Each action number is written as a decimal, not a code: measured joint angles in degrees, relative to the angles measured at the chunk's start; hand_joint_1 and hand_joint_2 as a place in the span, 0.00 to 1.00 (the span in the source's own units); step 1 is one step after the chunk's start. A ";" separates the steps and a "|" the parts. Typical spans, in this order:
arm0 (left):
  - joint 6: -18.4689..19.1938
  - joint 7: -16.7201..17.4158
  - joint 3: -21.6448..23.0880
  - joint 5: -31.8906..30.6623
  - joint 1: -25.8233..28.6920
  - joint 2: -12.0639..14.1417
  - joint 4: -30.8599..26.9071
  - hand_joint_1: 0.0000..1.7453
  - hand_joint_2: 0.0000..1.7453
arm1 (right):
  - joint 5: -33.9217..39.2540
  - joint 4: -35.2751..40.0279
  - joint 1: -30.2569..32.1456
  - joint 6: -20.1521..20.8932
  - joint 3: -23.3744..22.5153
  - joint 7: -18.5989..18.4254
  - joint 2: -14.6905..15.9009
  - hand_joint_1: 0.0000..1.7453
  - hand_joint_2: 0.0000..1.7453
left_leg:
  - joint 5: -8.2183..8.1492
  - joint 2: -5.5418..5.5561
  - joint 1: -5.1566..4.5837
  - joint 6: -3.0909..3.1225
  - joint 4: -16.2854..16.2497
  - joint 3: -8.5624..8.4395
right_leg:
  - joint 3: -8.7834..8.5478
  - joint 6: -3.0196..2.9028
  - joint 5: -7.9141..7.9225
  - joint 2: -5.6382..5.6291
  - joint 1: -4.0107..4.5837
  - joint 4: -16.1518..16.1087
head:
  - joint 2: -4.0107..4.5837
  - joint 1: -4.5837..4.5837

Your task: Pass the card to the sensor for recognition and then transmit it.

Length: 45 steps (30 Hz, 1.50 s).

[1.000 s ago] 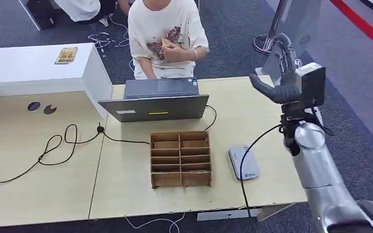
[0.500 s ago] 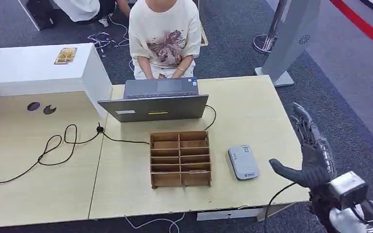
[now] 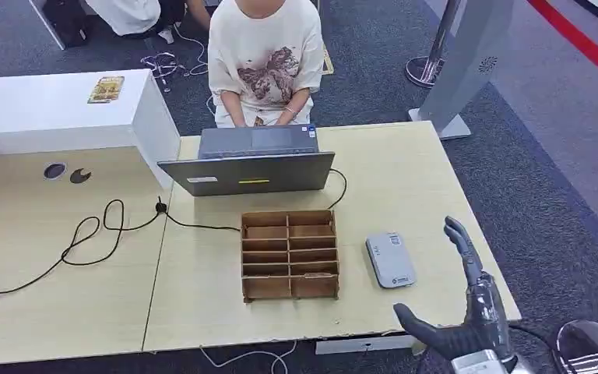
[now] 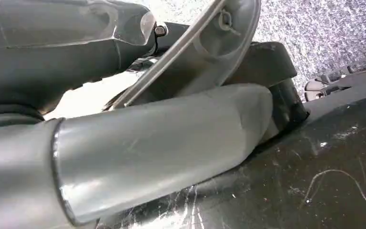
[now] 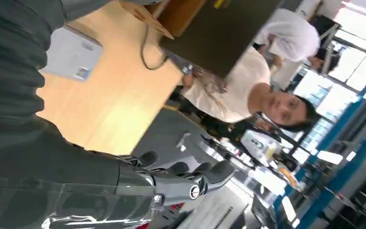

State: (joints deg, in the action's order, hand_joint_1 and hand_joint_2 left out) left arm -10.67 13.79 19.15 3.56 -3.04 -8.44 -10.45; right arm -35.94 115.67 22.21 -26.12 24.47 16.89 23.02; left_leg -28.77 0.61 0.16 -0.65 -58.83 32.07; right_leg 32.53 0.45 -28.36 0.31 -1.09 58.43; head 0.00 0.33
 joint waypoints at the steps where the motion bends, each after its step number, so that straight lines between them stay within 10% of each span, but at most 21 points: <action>1: 0.00 0.00 0.00 -0.04 -0.01 0.00 -0.02 0.00 0.00 | -0.60 -0.35 -0.24 -1.19 1.75 -1.32 0.84 0.00 1.00 | 0.00 0.00 0.00 0.00 0.00 0.00 | 0.00 0.00 0.00 0.00 0.00 0.00 | -0.02 0.00; 14: -0.33 0.13 0.00 -1.07 -0.04 -0.02 -0.02 0.00 0.00 | -25.23 -6.42 -5.40 -10.92 11.31 -18.13 2.42 0.00 1.00 | 0.01 0.00 0.00 -0.01 0.00 -0.03 | 0.00 0.00 0.00 0.00 0.00 0.01 | 0.00 0.00; 34: 0.11 0.72 0.00 -2.03 -0.15 -0.07 -0.02 0.00 0.00 | -48.89 -15.76 -9.38 -8.00 12.45 -32.43 -2.17 0.00 1.00 | 0.01 0.00 0.00 -0.01 0.00 -0.02 | 0.00 0.00 0.00 0.00 0.00 0.01 | -0.02 0.00; 45: 0.20 0.52 0.00 -1.86 -0.15 -0.07 0.00 0.00 0.00 | -52.85 -19.27 -12.98 -3.87 13.89 -34.55 -4.48 0.00 1.00 | 0.02 0.00 0.00 -0.02 0.00 -0.03 | 0.00 0.00 0.01 0.00 0.00 0.02 | -0.02 0.00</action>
State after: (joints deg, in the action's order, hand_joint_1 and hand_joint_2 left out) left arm -10.47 14.32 19.15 1.70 -3.18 -8.50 -10.45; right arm -88.78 96.39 9.23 -29.99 38.36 -17.66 18.53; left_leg -28.75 0.61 0.16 -0.66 -58.83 32.05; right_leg 32.53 0.44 -28.35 0.31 -1.09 58.44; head -0.02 0.33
